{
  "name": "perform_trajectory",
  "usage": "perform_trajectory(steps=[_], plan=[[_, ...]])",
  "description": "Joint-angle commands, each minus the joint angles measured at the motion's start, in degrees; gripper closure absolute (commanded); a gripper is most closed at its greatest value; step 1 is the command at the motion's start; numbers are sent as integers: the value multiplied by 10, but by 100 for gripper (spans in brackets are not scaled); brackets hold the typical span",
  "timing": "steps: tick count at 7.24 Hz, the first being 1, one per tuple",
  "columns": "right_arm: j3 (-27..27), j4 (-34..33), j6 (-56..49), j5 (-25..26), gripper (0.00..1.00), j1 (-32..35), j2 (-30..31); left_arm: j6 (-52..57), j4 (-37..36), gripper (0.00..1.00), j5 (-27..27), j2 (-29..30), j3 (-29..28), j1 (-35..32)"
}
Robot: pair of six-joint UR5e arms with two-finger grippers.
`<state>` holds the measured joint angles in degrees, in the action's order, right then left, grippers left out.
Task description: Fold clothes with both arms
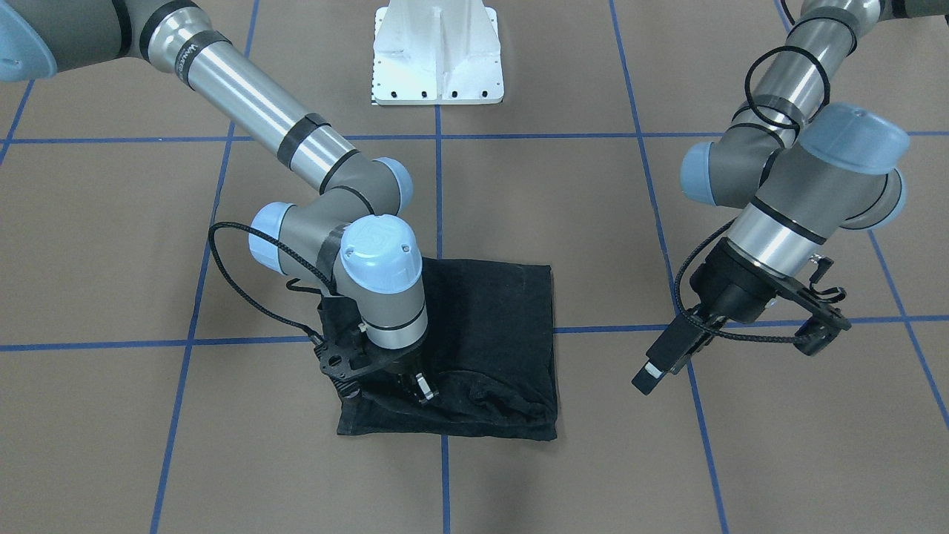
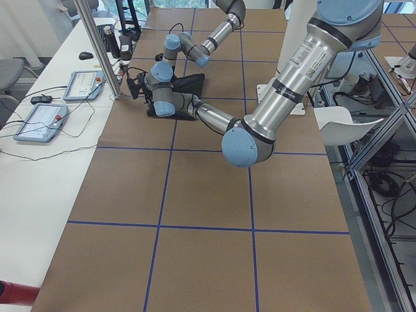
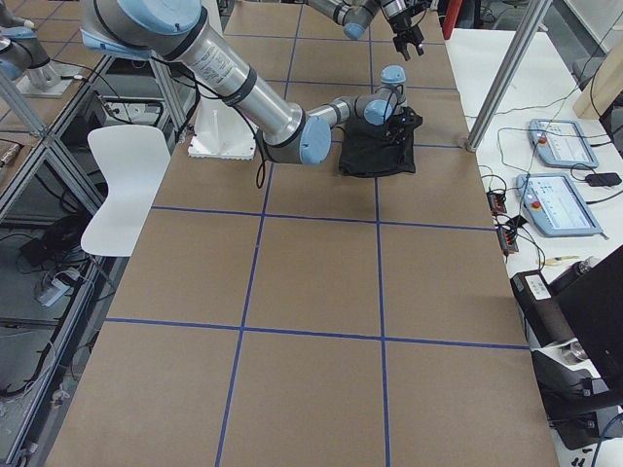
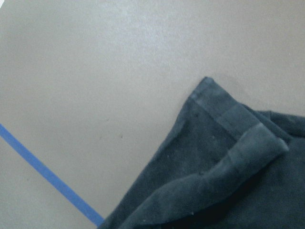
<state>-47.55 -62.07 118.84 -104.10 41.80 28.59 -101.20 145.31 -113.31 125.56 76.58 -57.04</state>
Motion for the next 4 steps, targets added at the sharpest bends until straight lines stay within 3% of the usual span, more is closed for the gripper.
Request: perform_trajectory(steps=[1, 4], plan=[[16, 4, -6, 0, 100, 14, -4, -2, 0, 0, 2, 0, 1, 0], [45, 17, -47, -3, 100, 55, -5, -1, 0, 0, 1, 0, 6, -1]])
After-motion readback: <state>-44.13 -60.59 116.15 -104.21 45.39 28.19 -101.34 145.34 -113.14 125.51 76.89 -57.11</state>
